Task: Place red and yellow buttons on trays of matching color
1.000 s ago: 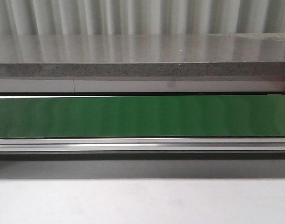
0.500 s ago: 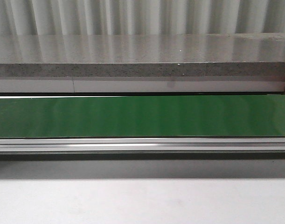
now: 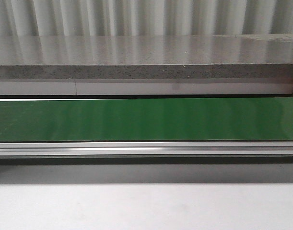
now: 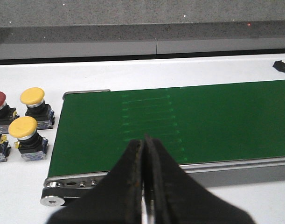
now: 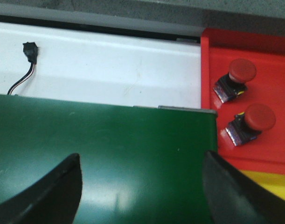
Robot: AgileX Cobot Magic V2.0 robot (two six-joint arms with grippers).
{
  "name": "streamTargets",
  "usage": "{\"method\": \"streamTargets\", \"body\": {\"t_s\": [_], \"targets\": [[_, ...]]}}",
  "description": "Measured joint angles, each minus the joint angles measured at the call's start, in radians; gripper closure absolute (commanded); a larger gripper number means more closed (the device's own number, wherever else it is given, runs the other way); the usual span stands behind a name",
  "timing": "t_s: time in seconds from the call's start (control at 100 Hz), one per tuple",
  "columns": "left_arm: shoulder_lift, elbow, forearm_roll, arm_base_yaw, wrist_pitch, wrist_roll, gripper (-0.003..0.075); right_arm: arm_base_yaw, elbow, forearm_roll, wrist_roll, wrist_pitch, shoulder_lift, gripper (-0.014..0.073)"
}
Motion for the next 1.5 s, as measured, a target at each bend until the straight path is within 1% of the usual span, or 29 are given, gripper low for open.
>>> {"method": "streamTargets", "body": {"t_s": [0.21, 0.27, 0.36, 0.55, 0.62, 0.68, 0.84, 0.91, 0.98, 1.05, 1.08, 1.1, 1.15, 1.17, 1.2, 1.22, 1.27, 1.32, 1.5], "targets": [[0.0, 0.0, 0.0, 0.0, 0.0, 0.0, 0.074, 0.0, 0.123, 0.01, 0.002, 0.07, -0.164, 0.0056], [0.0, 0.0, 0.0, 0.0, 0.0, 0.0, 0.074, 0.0, 0.148, 0.016, 0.002, 0.087, -0.2, 0.0083], [0.0, 0.0, 0.0, 0.0, 0.0, 0.0, 0.074, 0.0, 0.173, 0.021, 0.002, 0.102, -0.238, 0.0188], [0.0, 0.0, 0.0, 0.0, 0.0, 0.0, 0.074, 0.0, 0.185, 0.025, 0.002, 0.121, -0.266, 0.0506], [0.0, 0.0, 0.0, 0.0, 0.0, 0.0, 0.074, 0.0, 0.185, 0.025, 0.002, 0.126, -0.268, 0.0601], [0.0, 0.0, 0.0, 0.0, 0.0, 0.0, 0.074, 0.0, 0.185, 0.025, 0.002, 0.126, -0.268, 0.0661], [0.0, 0.0, 0.0, 0.0, 0.0, 0.0, 0.0739, 0.0, 0.185, 0.025, 0.002, 0.128, -0.268, 0.0661], [0.0, 0.0, 0.0, 0.0, 0.0, 0.0, 0.0727, 0.0, 0.185, 0.025, 0.002, 0.128, -0.268, 0.0661], [0.0, 0.0, 0.0, 0.0, 0.0, 0.0, 0.0669, 0.0, 0.185, 0.025, 0.002, 0.128, -0.268, 0.0661], [0.0, 0.0, 0.0, 0.0, 0.0, 0.0, 0.0558, 0.0, 0.185, 0.025, 0.002, 0.128, -0.268, 0.0661], [0.0, 0.0, 0.0, 0.0, 0.0, 0.0, 0.0484, 0.0, 0.185, 0.025, 0.002, 0.128, -0.268, 0.0661], [0.0, 0.0, 0.0, 0.0, 0.0, 0.0, 0.0451, 0.0, 0.185, 0.025, 0.002, 0.128, -0.268, 0.0661], [0.0, 0.0, 0.0, 0.0, 0.0, 0.0, 0.0316, 0.0, 0.185, 0.025, 0.002, 0.128, -0.268, 0.0661], [0.0, 0.0, 0.0, 0.0, 0.0, 0.0, 0.0281, 0.0, 0.185, 0.025, 0.002, 0.128, -0.268, 0.0661], [0.0, 0.0, 0.0, 0.0, 0.0, 0.0, 0.0202, 0.0, 0.185, 0.025, 0.002, 0.128, -0.268, 0.0661], [0.0, 0.0, 0.0, 0.0, 0.0, 0.0, 0.0162, 0.0, 0.185, 0.025, 0.002, 0.128, -0.268, 0.0661], [0.0, 0.0, 0.0, 0.0, 0.0, 0.0, 0.0097, 0.0, 0.185, 0.025, 0.002, 0.128, -0.268, 0.0661], [0.0, 0.0, 0.0, 0.0, -0.005, 0.0, 0.007, 0.0, 0.185, 0.025, 0.002, 0.128, -0.268, 0.0661], [0.0, 0.0, 0.0, 0.0, -0.038, -0.005, 0.0071, 0.0, 0.185, 0.025, 0.004, 0.13, -0.268, 0.0661]]}}
